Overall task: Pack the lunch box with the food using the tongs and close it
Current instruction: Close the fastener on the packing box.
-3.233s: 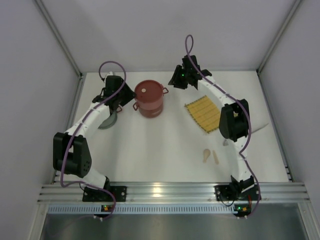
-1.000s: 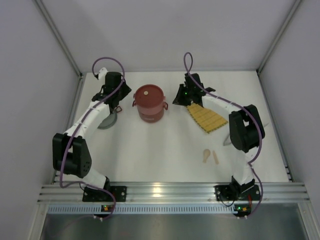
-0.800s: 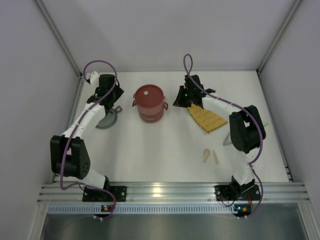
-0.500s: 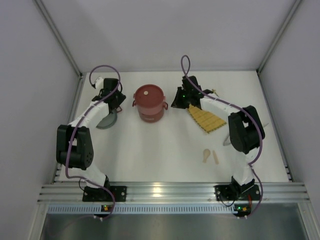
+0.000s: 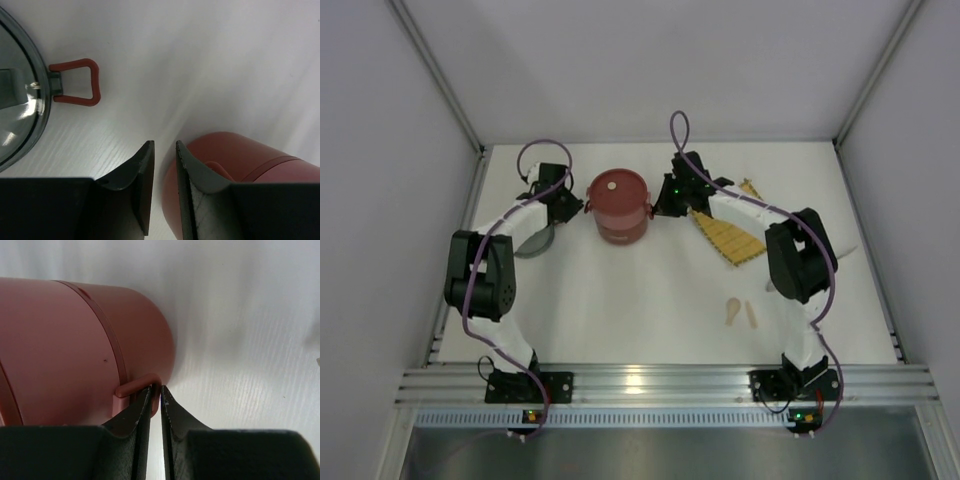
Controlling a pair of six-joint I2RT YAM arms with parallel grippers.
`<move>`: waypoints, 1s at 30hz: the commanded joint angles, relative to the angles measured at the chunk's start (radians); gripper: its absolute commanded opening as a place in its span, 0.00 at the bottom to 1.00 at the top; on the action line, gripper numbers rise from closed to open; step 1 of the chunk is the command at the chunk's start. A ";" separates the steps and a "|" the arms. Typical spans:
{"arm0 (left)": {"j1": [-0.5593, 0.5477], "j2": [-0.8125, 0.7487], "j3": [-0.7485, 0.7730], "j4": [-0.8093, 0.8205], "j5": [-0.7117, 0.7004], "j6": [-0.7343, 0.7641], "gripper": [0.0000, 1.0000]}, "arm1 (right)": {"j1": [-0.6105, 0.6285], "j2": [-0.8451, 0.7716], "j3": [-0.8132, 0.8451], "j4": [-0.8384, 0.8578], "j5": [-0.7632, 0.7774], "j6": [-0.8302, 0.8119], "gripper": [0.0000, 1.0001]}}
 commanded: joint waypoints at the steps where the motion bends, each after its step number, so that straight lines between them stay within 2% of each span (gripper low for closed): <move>1: -0.014 0.022 0.037 0.064 0.059 0.017 0.29 | 0.021 0.036 0.065 -0.014 0.007 0.018 0.11; 30: -0.141 0.081 0.020 0.086 0.080 0.007 0.28 | 0.032 0.156 0.142 -0.021 -0.036 0.030 0.10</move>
